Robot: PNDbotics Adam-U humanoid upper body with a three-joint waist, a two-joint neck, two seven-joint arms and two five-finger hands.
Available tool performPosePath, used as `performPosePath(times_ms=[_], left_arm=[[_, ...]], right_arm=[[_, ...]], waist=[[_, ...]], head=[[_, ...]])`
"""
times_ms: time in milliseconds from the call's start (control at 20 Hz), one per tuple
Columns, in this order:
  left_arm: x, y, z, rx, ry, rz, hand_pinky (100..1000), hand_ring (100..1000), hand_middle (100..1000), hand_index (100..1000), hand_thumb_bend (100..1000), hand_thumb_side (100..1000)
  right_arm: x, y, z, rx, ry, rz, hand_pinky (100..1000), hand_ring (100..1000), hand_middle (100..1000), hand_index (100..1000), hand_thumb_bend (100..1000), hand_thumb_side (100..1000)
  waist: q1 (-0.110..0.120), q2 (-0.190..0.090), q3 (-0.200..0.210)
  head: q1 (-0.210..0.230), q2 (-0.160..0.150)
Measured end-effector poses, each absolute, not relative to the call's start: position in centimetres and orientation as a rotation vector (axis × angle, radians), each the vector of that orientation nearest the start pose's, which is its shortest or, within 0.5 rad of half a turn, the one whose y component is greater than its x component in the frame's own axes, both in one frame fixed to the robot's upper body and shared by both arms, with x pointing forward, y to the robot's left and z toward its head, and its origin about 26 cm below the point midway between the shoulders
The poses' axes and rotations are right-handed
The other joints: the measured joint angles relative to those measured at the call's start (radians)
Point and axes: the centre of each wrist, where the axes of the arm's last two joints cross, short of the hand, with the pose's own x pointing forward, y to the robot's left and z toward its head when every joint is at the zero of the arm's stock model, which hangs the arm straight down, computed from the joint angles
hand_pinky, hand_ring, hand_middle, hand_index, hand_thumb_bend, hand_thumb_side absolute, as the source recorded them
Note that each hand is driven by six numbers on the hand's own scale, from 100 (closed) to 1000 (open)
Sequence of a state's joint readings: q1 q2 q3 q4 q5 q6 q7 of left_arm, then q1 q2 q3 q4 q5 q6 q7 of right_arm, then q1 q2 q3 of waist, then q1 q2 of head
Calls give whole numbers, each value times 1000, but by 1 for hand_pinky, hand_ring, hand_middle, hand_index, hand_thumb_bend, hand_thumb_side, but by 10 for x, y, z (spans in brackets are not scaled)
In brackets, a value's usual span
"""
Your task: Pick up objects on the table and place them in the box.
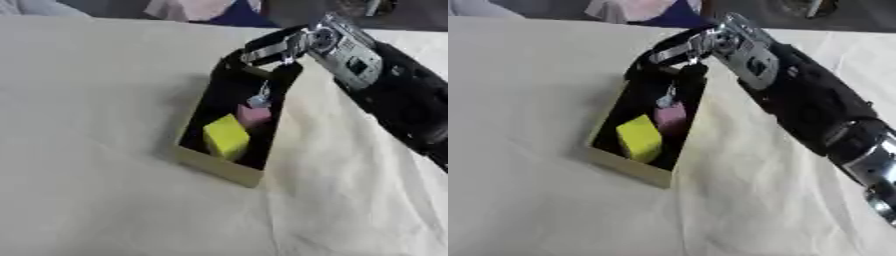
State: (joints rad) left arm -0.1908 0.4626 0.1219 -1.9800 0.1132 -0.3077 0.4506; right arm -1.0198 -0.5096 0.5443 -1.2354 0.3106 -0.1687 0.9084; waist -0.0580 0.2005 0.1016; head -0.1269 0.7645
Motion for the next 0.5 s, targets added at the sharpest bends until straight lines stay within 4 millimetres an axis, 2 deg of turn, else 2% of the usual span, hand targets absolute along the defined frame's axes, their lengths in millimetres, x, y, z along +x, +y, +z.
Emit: performPosePath(times_ms=[250,500], left_arm=[[287,322,194,425,-2535,174,682,747,751,844,309,641],[287,322,194,433,-2537,182,681,747,751,843,310,644]], right_arm=[[439,-189,254,-256,-1303,2033,964,1000,1000,1000,100,428],[424,-211,276,-564,-1398,1924,935,970,917,975,107,409]], waist=[[1,0,-5],[6,2,-10]], head=[[0,0],[2,0]])
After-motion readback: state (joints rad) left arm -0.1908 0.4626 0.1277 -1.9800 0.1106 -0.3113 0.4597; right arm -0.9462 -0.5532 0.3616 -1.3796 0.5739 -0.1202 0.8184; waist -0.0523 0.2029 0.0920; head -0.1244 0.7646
